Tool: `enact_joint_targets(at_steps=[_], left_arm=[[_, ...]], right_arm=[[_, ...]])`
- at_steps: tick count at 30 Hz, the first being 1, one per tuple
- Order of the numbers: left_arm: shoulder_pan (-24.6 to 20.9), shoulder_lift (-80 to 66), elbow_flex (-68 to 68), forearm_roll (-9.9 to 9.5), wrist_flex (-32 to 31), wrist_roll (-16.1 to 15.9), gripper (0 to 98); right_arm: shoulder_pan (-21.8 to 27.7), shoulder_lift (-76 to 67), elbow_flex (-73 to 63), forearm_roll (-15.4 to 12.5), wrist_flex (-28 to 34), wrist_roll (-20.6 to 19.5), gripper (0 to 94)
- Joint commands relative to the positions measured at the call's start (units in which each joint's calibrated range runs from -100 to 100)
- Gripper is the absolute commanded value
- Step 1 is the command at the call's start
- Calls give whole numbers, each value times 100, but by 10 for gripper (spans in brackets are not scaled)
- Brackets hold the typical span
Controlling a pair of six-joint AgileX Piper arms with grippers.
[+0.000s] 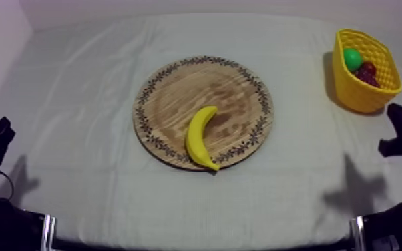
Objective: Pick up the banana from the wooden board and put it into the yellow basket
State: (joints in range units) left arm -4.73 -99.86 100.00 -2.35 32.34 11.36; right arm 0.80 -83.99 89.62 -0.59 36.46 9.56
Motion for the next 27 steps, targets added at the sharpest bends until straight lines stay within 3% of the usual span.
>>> enact_joint_targets(at_steps=[1, 6, 11, 17, 27], left_arm=[[-1, 4, 0, -2, 0, -1, 1], [-1, 4, 0, -2, 0, -1, 1], [-1, 4, 0, -2, 0, -1, 1], [-1, 4, 0, -2, 0, -1, 1], [-1, 4, 0, -2, 0, -1, 1]], right_arm=[[26, 808, -1062, 74, 342, -174, 2], [-3, 2088, -2959, 319, 1296, -594, 2], [-80, 3160, -4588, 385, 2294, -815, 2], [-222, 4289, -6140, 173, 3547, -869, 2], [-1066, 6033, -7879, -87, 5095, -1144, 2]])
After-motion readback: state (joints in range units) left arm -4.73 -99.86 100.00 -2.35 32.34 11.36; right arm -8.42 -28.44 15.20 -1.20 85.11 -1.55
